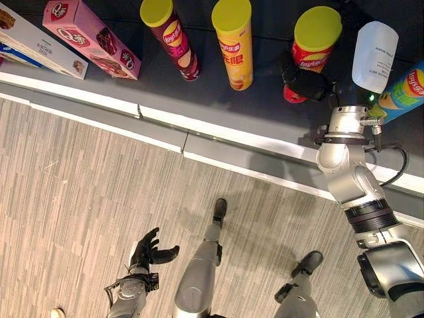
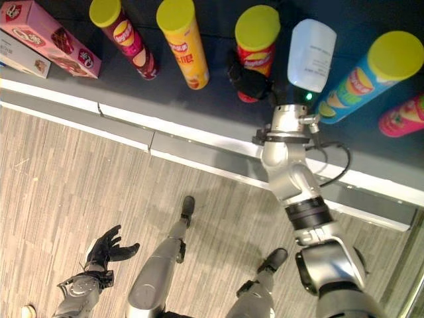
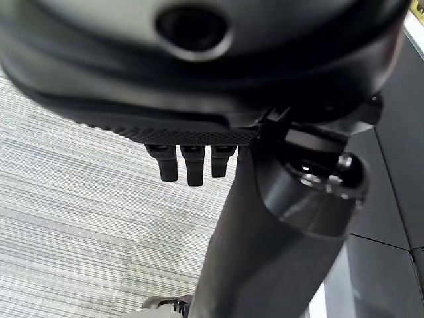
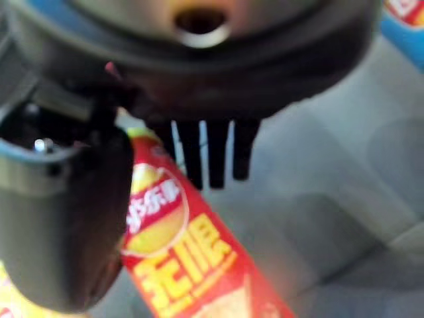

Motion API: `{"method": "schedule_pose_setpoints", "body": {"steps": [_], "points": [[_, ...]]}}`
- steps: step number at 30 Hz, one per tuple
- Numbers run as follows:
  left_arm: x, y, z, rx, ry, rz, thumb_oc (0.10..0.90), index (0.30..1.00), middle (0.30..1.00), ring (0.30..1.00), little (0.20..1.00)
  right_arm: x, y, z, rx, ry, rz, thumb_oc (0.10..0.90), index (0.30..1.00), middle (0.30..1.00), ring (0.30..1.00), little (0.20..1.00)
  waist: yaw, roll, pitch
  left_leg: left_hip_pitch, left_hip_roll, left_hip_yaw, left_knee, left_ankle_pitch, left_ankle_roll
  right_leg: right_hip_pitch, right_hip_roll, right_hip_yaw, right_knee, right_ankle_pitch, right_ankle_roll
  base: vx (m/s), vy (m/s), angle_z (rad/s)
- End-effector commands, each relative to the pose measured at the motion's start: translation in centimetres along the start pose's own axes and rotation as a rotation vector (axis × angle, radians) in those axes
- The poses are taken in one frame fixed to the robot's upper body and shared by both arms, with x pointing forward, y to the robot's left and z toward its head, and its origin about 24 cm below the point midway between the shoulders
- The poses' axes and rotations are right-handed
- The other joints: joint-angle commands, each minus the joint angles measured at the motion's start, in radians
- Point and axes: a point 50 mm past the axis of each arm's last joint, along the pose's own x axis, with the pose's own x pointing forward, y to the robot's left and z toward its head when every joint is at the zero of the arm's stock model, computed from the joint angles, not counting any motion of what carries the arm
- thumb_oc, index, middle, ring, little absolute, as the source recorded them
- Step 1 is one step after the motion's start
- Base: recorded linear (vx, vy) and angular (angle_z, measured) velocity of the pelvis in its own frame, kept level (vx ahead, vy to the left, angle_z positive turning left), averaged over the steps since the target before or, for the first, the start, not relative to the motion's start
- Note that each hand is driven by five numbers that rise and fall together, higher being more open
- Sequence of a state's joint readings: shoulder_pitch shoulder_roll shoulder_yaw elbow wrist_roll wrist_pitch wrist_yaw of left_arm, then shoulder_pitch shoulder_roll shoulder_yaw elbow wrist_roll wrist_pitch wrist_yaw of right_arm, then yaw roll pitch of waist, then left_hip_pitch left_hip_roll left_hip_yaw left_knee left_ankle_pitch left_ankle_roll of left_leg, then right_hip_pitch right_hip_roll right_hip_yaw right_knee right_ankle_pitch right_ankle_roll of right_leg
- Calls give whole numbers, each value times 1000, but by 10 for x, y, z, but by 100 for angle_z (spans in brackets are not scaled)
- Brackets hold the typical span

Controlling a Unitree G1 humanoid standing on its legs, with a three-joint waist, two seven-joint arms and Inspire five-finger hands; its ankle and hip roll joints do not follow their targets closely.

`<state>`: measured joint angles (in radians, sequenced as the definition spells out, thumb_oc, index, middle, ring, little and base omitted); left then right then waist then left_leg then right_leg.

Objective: Put the goods on the table back onto the shelves and tidy them up.

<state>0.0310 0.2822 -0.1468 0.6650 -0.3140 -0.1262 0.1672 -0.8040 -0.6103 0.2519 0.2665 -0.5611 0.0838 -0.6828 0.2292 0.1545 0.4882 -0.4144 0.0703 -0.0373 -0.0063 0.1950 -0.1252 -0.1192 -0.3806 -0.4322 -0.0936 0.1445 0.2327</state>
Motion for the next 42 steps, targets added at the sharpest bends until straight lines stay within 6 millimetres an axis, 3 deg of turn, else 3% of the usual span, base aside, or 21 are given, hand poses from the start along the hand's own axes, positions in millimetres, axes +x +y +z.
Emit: {"method": "schedule_pose_setpoints", "body": {"steps": [1, 9, 15, 17, 18, 22, 30, 31, 32, 34, 35, 36, 39, 42], "points": [[-7, 16, -7, 64, -5, 40, 800, 900, 900, 900, 900, 27, -22, 15, 1, -107, -131, 800, 900, 900, 900, 900, 28, 27, -63, 20, -36, -20, -4, -115, 18, -37, -21, 32, 122, -94, 18, 0, 0, 0], [-6, 15, -7, 63, -3, 40, 800, 900, 900, 900, 900, 20, -19, 13, 25, -91, -107, 800, 900, 900, 900, 900, 20, 20, -66, 24, -31, -14, -3, -115, 15, -37, -18, 34, 122, -93, 16, 0, 0, 0], [-6, 16, -9, 66, 10, 42, 800, 900, 900, 900, 900, 13, -14, 19, 64, -120, -56, 800, 900, 900, 900, 900, 14, 1, -79, 37, -22, -10, 3, -121, 14, -21, -14, 33, 118, -93, 16, 0, 0, 0], [-5, 17, -10, 70, 20, 44, 800, 900, 900, 900, 900, 11, -16, 26, 119, -138, -54, 800, 900, 900, 900, 900, 11, -10, -87, 48, -18, -8, 3, -123, 12, -14, -10, 32, 115, -92, 15, 17, -36, 2], [-6, 21, -16, 79, 59, 58, 800, 900, 900, 900, 900, -3, -19, 41, 222, -176, -30, 800, 900, 900, 900, 900, 2, -36, -112, 72, -6, -3, -3, -127, 9, 10, -2, 33, 95, -85, 16, 30, -71, 4], [-7, 25, -25, 91, 108, 71, 800, 900, 900, 900, 900, -19, -20, 54, 326, -203, 1, 800, 900, 900, 900, 900, -12, -64, -148, 103, 9, 6, -17, -125, 6, 34, 5, 33, 74, -73, 16, 41, -44, -5], [-12, 34, -42, 110, 189, 109, 800, 900, 900, 900, 900, -49, -21, 57, 474, -172, 115, 800, 900, 900, 900, 900, -56, -121, -224, 195, 39, 42, -58, -127, 0, 100, 29, 40, 30, -64, 16, 57, -16, -11], [-13, 36, -45, 120, 206, 112, 800, 900, 900, 900, 900, -59, -17, 59, 554, -153, 189, 800, 900, 900, 900, 900, -69, -132, -236, 211, 44, 52, -65, -127, -2, 107, 34, 45, 22, -60, 17, 77, -12, 1], [-15, 41, -50, 125, 231, 117, 800, 900, 900, 900, 900, -82, -7, 57, 763, -66, 373, 800, 900, 900, 900, 900, -89, -153, -251, 237, 56, 71, -70, -134, -8, 121, 42, 51, 13, -58, 16, 82, -7, -1], [-18, 46, -54, 137, 254, 105, 800, 900, 900, 900, 900, -106, -3, 50, 941, 32, 527, 800, 900, 900, 900, 900, -111, -172, -273, 254, 64, 88, -75, -134, -9, 125, 46, 62, 8, -54, 17, 61, -4, -18], [-18, 46, -55, 138, 255, 104, 800, 900, 900, 900, 900, -106, -3, 50, 942, 34, 529, 800, 900, 900, 900, 900, -109, -172, -274, 255, 64, 89, -75, -135, -10, 125, 46, 63, 8, -54, 17, 92, 17, -30], [-22, 51, -63, 135, 293, 94, 800, 900, 900, 900, 900, -157, 8, 31, 1115, 252, 742, 800, 900, 900, 900, 900, -142, -187, -294, 296, 76, 116, -79, -145, -17, 144, 57, 77, 6, -58, 17, 82, 30, -28], [-22, 55, -63, 125, 289, 97, 800, 900, 900, 900, 900, -203, 5, 9, 1127, 440, 880, 800, 900, 900, 900, 900, -180, -197, -317, 322, 87, 136, -81, -153, -26, 148, 64, 93, 7, -63, 15, 82, 16, -30], [-24, 55, -67, 121, 299, 88, 800, 900, 900, 900, 900, -232, -2, -9, 1109, 580, 932, 800, 900, 900, 900, 900, -206, -201, -332, 348, 98, 158, -81, -159, -32, 151, 73, 114, 9, -69, 14, 54, -9, -29]]}}
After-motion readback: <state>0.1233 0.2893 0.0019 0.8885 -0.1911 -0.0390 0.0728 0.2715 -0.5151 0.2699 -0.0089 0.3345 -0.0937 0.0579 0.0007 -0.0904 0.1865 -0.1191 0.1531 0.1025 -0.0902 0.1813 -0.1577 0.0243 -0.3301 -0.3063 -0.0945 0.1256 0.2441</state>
